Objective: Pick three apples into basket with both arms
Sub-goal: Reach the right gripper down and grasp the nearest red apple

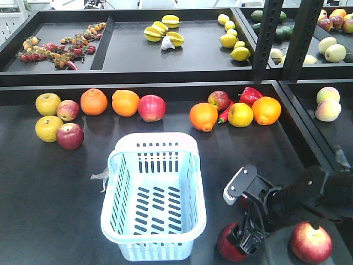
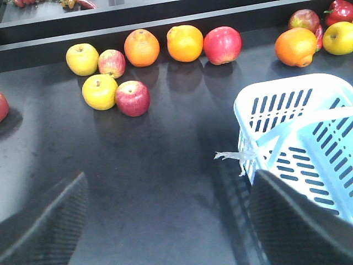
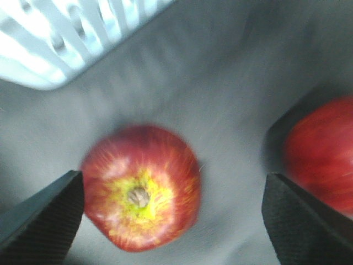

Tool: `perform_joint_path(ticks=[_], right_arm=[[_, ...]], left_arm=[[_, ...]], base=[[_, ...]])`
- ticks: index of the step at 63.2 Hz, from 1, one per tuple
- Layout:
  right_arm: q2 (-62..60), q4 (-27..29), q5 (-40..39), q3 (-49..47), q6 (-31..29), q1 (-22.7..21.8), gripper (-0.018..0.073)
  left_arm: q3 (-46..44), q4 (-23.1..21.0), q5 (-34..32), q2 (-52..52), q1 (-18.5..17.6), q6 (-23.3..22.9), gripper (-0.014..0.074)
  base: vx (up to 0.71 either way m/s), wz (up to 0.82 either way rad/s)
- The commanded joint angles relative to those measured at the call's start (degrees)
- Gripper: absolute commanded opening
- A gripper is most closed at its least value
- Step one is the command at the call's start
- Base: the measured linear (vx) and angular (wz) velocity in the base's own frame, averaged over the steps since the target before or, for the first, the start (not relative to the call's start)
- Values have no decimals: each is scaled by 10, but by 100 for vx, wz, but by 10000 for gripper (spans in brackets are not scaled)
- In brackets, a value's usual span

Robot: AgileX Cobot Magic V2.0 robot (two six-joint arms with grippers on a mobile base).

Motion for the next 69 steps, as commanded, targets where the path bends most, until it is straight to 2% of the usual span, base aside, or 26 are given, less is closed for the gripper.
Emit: perform_joint_path(ticks=[1, 20, 39, 54, 69], right_arm=[[7, 14, -9, -13, -2, 0, 615], [40, 35, -9, -14, -2, 0, 575], [40, 38, -5, -14, 14, 0, 347], [40, 22, 6, -14, 86, -1, 340], [11, 15, 27, -12, 111, -1, 340]], left_arm=[[-14, 3, -31, -1, 2, -6, 580], [-14, 3, -31, -1, 2, -6, 580], [-14, 3, -31, -1, 2, -6, 580], [-14, 3, -31, -1, 2, -6, 580], [-14, 3, -31, -1, 2, -6, 580]], base=[[0, 0], [0, 0], [0, 0], [0, 0], [0, 0]])
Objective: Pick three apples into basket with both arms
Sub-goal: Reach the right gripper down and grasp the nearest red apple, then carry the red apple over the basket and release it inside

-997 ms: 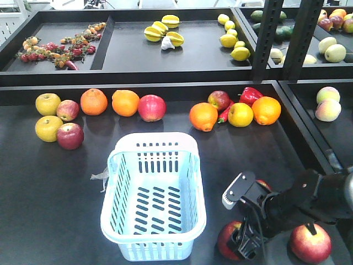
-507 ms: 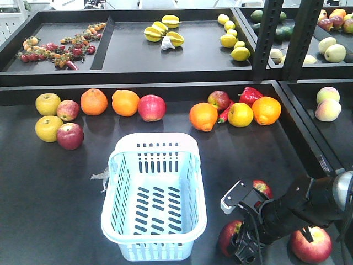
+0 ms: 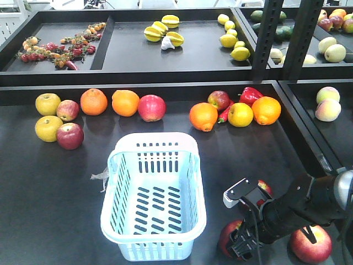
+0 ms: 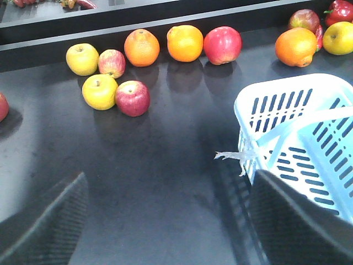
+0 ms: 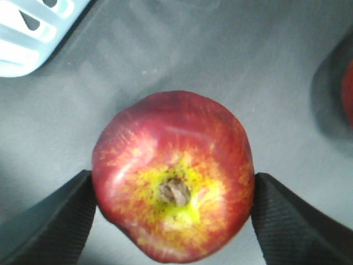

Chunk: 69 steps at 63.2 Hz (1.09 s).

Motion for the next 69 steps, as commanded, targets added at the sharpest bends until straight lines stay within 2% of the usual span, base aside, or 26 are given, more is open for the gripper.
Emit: perform_joint_path(ticks=[1, 8, 14, 17, 28, 32, 36, 46, 53, 56, 62, 69], right_arm=[[-49, -2, 15, -9, 10, -1, 340], [-100, -6, 28, -9, 23, -2, 340], [-148, -37, 60, -9, 78, -2, 340], [-170, -63, 78, -9, 114, -2, 340], [-265, -226, 173, -9, 265, -2, 340], [-299, -254, 204, -9, 301, -2, 340], [-336, -256, 222, -10, 313, -2, 340], [-414, -201, 212, -10, 308, -1, 340], [-441, -124, 187, -10, 278, -1, 340], [-441, -95, 183, -10, 246, -1, 340], [-431, 17, 183, -10, 166, -1, 340], [-407, 140, 189, -10, 35, -1, 340]], left_arm=[[-14, 3, -31, -1, 2, -6, 580], [-14, 3, -31, -1, 2, -6, 580], [-14, 3, -31, -1, 2, -6, 580], [-14, 3, -31, -1, 2, -6, 580], [-14, 3, -31, -1, 2, -6, 580], [-14, 3, -31, -1, 2, -6, 580], [-14, 3, -31, -1, 2, -6, 580], [-14, 3, -31, -1, 2, -6, 580], [-14, 3, -31, -1, 2, -6, 580], [-14, 3, -31, -1, 2, -6, 580], [-14, 3, -32, -1, 2, -6, 580], [-14, 3, -32, -1, 2, -6, 580]], base=[[0, 0], [0, 0], [0, 0], [0, 0], [0, 0], [0, 0], [0, 0], [0, 0], [0, 0], [0, 0], [0, 0], [0, 0]])
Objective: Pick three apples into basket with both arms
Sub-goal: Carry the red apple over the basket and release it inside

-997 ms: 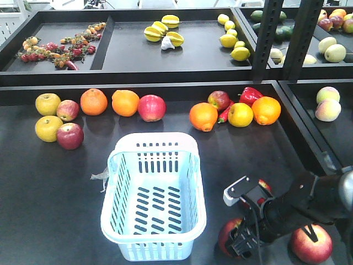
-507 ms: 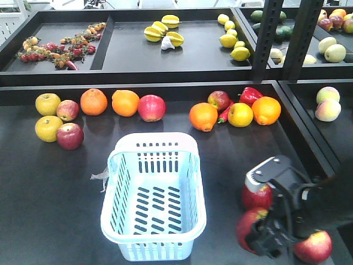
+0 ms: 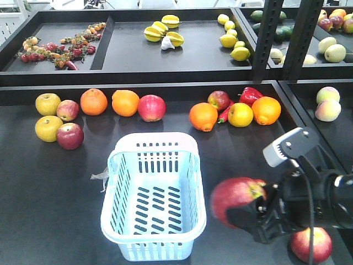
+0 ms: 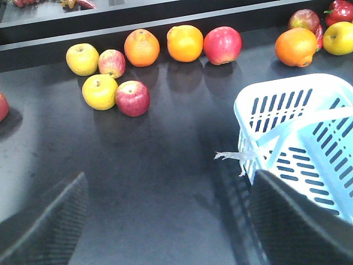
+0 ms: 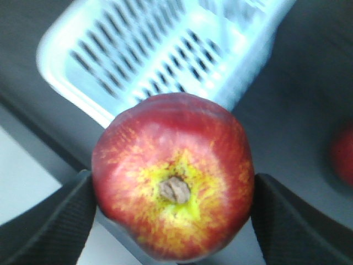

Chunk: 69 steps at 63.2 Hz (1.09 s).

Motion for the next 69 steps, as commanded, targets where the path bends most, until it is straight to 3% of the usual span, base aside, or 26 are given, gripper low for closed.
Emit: perform_joint_path(ticks=[1, 12, 33, 45, 69], right_arm=[[14, 132, -20, -16, -111, -1, 340], [68, 257, -21, -16, -267, -1, 340], [168, 398, -1, -16, -416, -1, 406], [200, 431, 0, -16, -469, -1, 480], [213, 460, 3, -16, -493, -1, 610]], left_arm=[[-14, 3, -32, -1, 2, -6, 580], [-14, 3, -32, -1, 2, -6, 580], [-14, 3, -32, -1, 2, -6, 580], [-14, 3, -32, -1, 2, -6, 580], [-14, 3, -32, -1, 2, -6, 580]], base=[[0, 0], [0, 0], [0, 0], [0, 0], [0, 0]])
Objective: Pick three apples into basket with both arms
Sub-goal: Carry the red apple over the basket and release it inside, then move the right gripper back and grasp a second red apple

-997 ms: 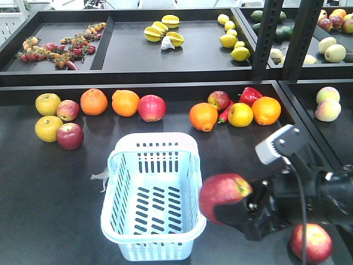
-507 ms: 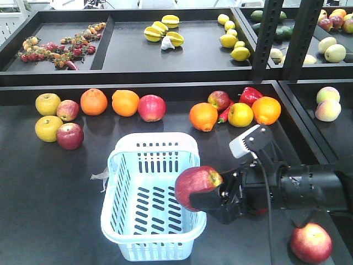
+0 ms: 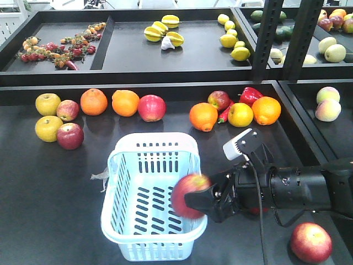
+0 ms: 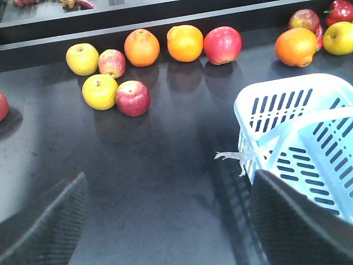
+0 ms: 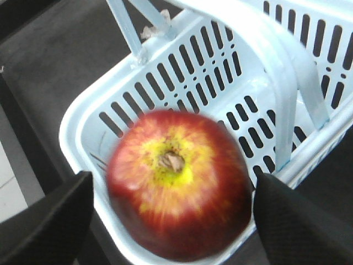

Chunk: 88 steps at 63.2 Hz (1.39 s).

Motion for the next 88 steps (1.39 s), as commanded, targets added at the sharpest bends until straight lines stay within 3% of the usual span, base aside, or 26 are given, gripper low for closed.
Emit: perform_joint_path(ticks=[1, 12, 31, 42, 51, 60, 69, 76, 88], right_arm=[[-17, 28, 24, -16, -8, -1, 619], [-17, 30, 23, -16, -8, -1, 660], [-17, 30, 25, -16, -5, -2, 610], [-30, 9, 0, -16, 26, -2, 599], [-76, -98, -76, -16, 104, -2, 599], [-114, -264, -169, -16, 274, -2, 599], [-103, -382, -206, -16, 444, -34, 599], [-74, -435, -206, -16, 495, -89, 599], [-11, -436, -232, -16, 508, -152, 599]], left_arm=[[-14, 3, -32, -1, 2, -6, 580], [-14, 3, -32, -1, 2, -6, 580], [-14, 3, -32, -1, 2, -6, 580], [-14, 3, -32, -1, 2, -6, 580], [-14, 3, -32, -1, 2, -6, 580], [-14, 3, -32, -1, 2, -6, 580], [-14, 3, -32, -1, 2, -6, 580], [-14, 3, -32, -1, 2, -6, 580], [-14, 3, -32, -1, 2, -6, 580]], base=[[0, 0], [0, 0], [0, 0], [0, 0], [0, 0], [0, 0], [0, 0], [0, 0], [0, 0]])
